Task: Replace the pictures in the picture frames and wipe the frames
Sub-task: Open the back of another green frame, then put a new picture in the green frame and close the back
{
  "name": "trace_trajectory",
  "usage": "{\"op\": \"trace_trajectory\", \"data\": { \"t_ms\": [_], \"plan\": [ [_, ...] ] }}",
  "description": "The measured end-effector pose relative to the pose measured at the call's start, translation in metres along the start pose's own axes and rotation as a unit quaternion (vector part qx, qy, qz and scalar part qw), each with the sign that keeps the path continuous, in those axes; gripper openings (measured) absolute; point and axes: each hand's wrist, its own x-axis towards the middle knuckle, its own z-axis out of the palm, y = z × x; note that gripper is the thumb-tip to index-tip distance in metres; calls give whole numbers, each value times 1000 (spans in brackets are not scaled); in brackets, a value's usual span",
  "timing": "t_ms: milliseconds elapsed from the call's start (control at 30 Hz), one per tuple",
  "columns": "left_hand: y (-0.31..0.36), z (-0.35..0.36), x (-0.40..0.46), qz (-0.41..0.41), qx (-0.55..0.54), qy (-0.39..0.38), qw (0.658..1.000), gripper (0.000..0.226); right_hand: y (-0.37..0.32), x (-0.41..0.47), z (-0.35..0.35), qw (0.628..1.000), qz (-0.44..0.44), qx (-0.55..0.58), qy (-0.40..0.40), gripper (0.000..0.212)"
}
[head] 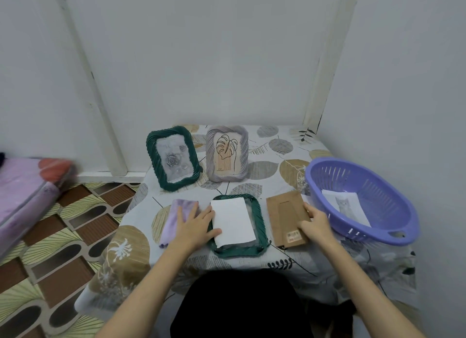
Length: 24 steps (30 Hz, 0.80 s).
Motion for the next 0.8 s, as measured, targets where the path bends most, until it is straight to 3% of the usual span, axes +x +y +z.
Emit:
{"op": "trace_trajectory", "data": {
  "t_ms": [167, 267, 433, 533, 633, 800],
  "plan": [
    [-8, -4, -3, 6, -2, -6, 1000, 64, 11, 7, 13, 993, 14, -113, -8, 48],
    [-11, -5, -4, 7, 1, -8, 1000, 65, 17, 10, 25, 967, 7, -251, -28, 67],
    [-13, -5, -2, 18, 2, -3, 1000, 66, 23, 6, 42, 916, -58, -398, 4, 56],
    [-11, -4, -1, 20, -15, 5, 1000, 67, 21, 1, 48, 916, -82, -390, 52, 50],
    [-8, 0, -1, 1, -72, 37, 997, 65, 7, -11, 59, 942, -154, -275, 112, 30],
    [-2, 12, -2, -19, -154, 85, 984, 62, -13, -20, 82, 930, -138, -341, 18, 41]
  ]
}}
